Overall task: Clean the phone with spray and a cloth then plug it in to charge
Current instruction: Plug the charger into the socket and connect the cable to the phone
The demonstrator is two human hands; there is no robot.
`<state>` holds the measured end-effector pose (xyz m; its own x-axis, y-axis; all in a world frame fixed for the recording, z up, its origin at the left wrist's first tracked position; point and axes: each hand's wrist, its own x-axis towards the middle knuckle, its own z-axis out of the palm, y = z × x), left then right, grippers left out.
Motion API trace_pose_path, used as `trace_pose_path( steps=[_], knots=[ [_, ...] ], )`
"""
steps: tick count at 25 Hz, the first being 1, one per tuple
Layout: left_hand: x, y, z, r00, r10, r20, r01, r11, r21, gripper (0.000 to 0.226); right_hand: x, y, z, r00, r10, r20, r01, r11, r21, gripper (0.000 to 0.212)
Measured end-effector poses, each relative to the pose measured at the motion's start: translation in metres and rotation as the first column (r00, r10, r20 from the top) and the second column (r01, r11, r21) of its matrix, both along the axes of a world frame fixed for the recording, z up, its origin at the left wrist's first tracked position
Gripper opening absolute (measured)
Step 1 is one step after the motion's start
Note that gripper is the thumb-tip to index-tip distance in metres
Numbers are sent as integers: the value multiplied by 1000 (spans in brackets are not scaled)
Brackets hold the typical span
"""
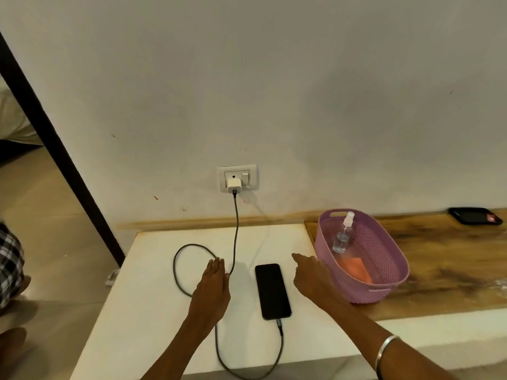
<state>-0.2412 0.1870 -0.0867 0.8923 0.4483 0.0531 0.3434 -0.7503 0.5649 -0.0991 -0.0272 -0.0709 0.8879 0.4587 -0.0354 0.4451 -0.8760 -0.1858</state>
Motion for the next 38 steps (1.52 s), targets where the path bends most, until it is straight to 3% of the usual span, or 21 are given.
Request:
trace_pose_path(
  steps=[5,11,14,20,24,26,32,38],
  knots=[
    [-4,2,-4,999,29,-15,-29,1000,-8,48,-19,-14,-26,989,-23,-145,26,999,21,31],
    [-4,1,-2,981,194,3,-194,981,27,25,-44,-8,-41,943,-170,-286,232,953,197,40],
    [3,10,-3,962,273,18,-273,962,9,29,-58,-7,-49,929,-212,-302,290,926,241,42],
    [20,22,-18,954,293,-68,-298,952,-74,31,-84,-2,-47,880,-258,-399,356,914,195,65],
    [42,32,-25,941,313,-130,-335,916,-220,31,-106,3,-55,837,-286,-467,392,908,145,97],
    [48,32,-27,934,323,-150,-353,895,-272,26,-112,5,-60,833,-302,-464,396,910,119,101],
    [70,33,-35,979,186,-79,-199,954,-224,26,-114,11,-61,850,-318,-420,435,873,219,72],
    [94,37,-37,999,-33,-28,28,988,-154,26,-108,20,-61,854,-315,-414,451,845,288,64]
  ],
)
